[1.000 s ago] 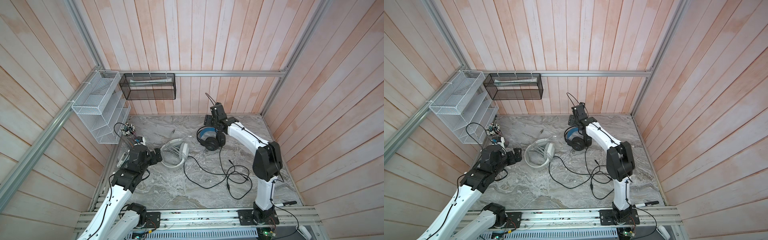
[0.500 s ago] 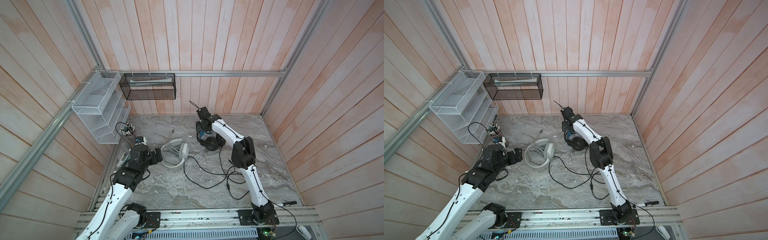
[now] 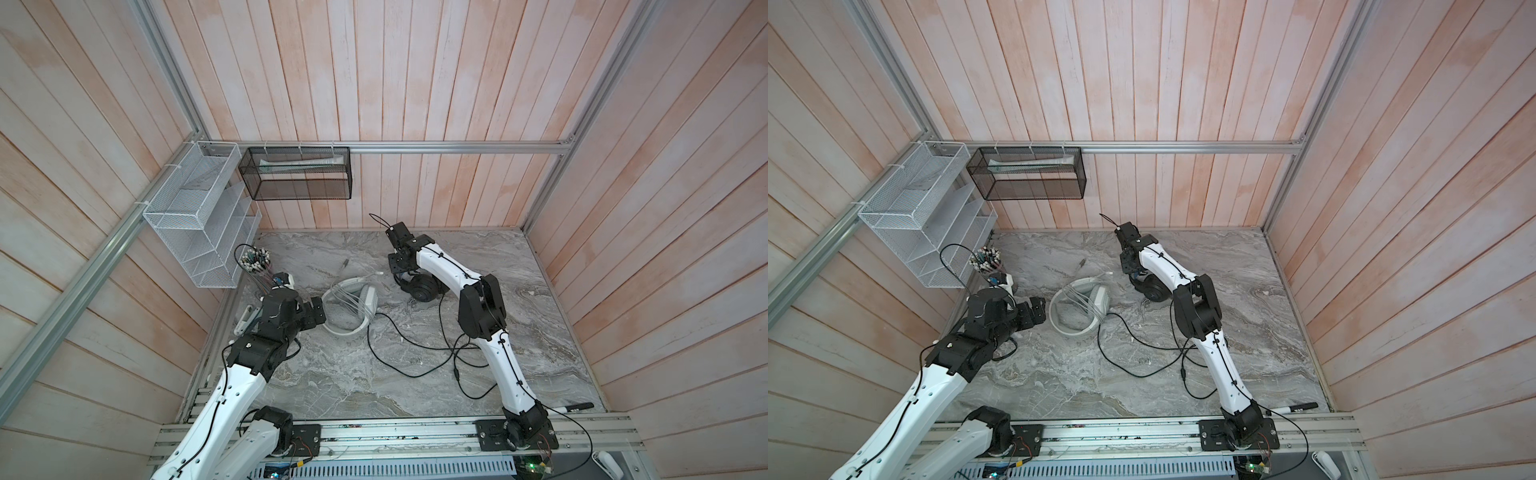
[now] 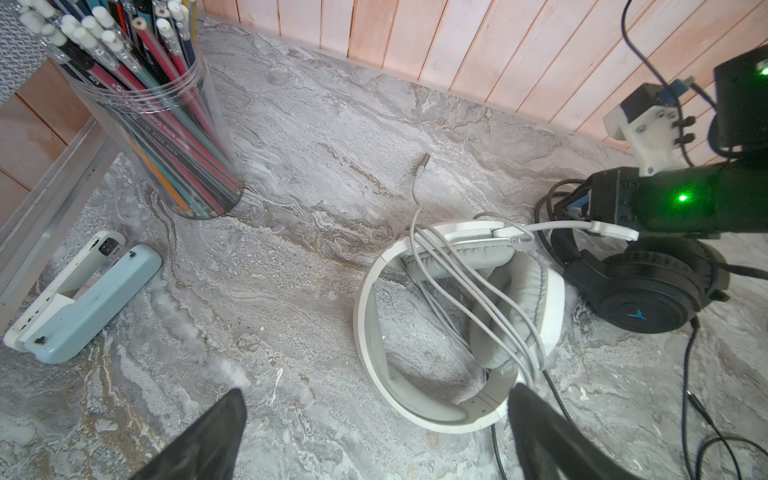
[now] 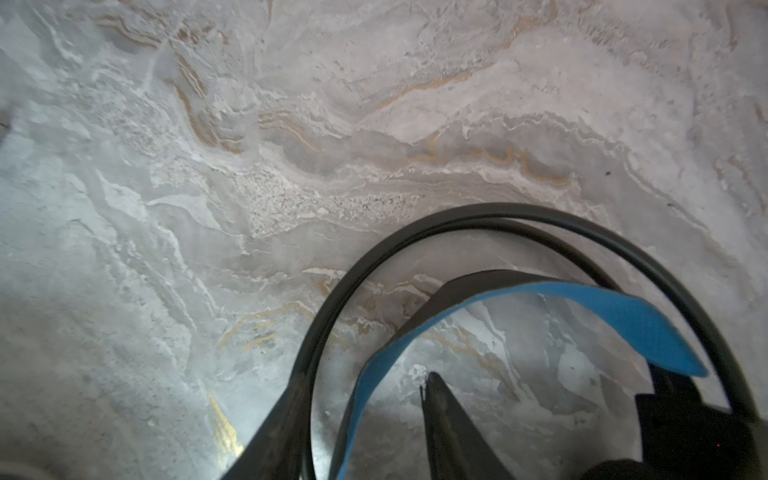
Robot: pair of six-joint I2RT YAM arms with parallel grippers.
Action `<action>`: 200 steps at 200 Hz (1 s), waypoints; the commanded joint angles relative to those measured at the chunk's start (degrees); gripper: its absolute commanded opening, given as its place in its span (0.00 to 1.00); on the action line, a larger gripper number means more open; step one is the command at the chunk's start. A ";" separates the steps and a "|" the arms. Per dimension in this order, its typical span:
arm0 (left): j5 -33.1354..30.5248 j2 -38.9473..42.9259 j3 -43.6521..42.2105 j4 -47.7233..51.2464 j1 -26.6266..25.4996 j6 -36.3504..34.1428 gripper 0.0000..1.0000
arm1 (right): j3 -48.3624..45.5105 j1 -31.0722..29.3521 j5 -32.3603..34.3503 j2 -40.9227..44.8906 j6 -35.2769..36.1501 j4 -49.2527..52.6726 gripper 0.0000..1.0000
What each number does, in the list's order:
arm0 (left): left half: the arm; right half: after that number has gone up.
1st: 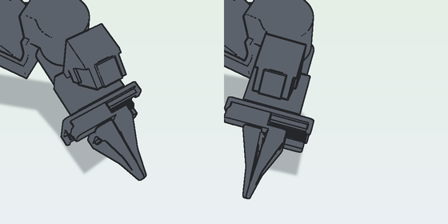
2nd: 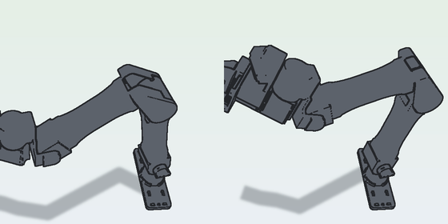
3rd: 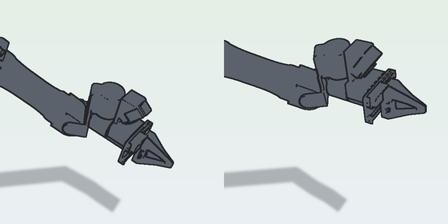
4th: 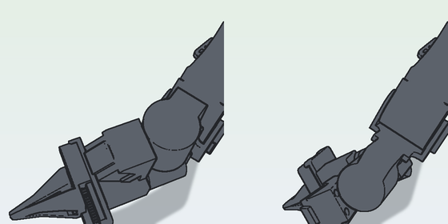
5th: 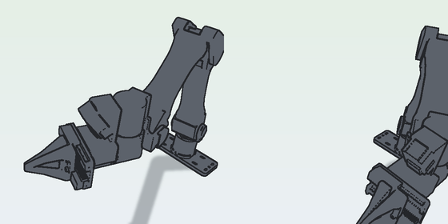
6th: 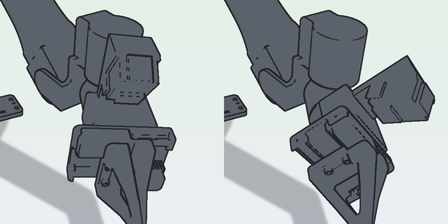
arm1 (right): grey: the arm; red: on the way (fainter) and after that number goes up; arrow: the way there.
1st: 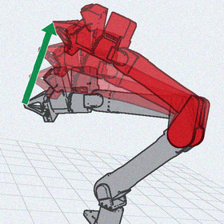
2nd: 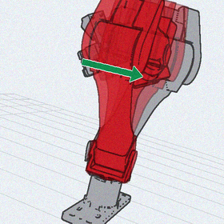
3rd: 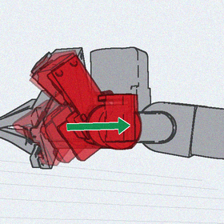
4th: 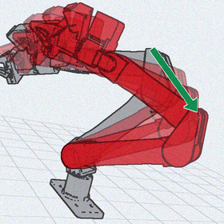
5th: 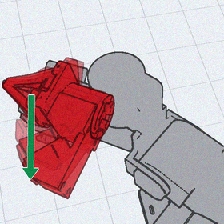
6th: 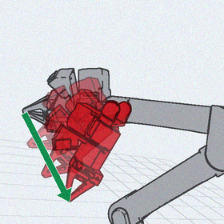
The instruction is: Wrap the headphones
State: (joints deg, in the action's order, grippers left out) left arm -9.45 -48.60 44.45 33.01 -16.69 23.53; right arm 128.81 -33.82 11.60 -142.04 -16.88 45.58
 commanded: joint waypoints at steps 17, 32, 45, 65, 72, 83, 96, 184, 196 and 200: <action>0.20 0.51 -0.40 -1.02 -0.26 -0.93 0.98 | -2.53 0.08 0.45 -1.28 0.10 0.38 0.39; 0.16 0.85 -0.49 -0.94 -0.28 -0.89 0.98 | -2.58 0.14 0.76 -1.74 0.03 0.78 0.29; 0.18 1.07 -0.50 -0.94 -0.28 -0.87 0.99 | -3.00 0.14 1.10 -1.46 -0.32 0.85 0.22; 0.31 1.14 -0.57 -1.04 -0.28 -0.91 0.98 | -4.96 0.11 0.54 0.16 -0.32 -0.12 0.13; 0.31 1.04 -0.51 -1.06 -0.28 -0.86 0.99 | -5.85 0.16 0.43 0.87 -0.26 -0.31 0.11; 0.33 1.01 -0.47 -1.02 -0.28 -0.95 0.98 | -6.86 0.14 0.18 2.04 -0.07 -0.31 0.07; 0.38 1.04 -0.46 -1.02 -0.28 -0.96 0.99 | -9.60 0.07 -0.16 4.26 0.17 -1.13 0.01; -0.59 2.82 -0.23 -0.68 -0.28 -0.26 0.98 | -49.56 -3.62 -5.58 35.10 1.68 -16.09 0.01; 0.20 3.41 -0.07 -0.46 -0.28 0.33 0.99 | -53.93 -4.72 -4.70 38.47 1.60 -16.95 0.01; 0.55 3.59 0.02 -0.36 -0.28 0.50 0.98 | -55.58 -5.11 -4.33 39.79 1.46 -17.37 0.01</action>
State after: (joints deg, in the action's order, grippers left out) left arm -9.45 -46.83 44.45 33.08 -16.69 23.57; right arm 80.05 -36.27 6.33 -107.74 -15.97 31.29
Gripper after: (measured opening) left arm 0.985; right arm 0.055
